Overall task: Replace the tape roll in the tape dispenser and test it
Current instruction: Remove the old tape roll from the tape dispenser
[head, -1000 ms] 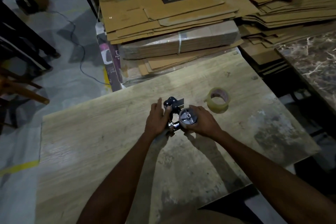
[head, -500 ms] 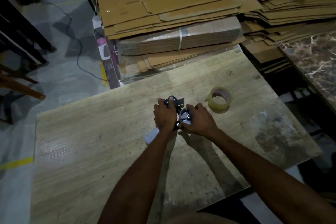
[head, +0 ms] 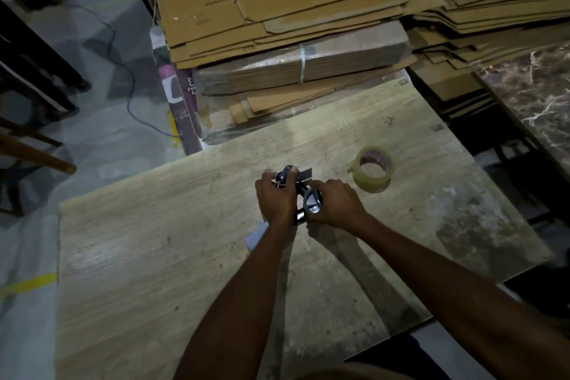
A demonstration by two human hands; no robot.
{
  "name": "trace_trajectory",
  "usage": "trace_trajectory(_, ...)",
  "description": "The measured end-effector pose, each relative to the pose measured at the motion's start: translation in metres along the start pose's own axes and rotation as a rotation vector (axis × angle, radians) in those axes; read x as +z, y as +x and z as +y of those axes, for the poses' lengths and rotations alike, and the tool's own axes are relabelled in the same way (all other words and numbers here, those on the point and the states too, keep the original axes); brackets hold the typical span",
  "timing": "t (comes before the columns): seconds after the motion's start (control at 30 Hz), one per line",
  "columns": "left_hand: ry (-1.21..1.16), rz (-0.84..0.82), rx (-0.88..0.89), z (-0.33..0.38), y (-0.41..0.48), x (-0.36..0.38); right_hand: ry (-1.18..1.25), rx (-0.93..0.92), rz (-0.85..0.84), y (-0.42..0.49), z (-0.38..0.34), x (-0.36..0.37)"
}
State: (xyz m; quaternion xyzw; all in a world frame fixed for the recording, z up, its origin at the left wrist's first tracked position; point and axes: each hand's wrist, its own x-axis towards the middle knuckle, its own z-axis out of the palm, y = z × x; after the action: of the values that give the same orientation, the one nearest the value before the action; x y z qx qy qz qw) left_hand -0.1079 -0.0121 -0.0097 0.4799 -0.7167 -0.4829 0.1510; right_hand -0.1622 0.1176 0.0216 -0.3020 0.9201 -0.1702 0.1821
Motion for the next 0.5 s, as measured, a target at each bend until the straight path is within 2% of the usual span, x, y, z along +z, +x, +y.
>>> trace_trajectory(0.27,0.06,0.029,0.031,-0.001,0.008,-0.004,-0.132,-0.11,0.032,0.012,-0.008,-0.014)
trace_trajectory(0.5,0.154,0.059,0.076,0.004,0.001,0.001,-0.082,-0.125,0.03,0.007,-0.003,-0.016)
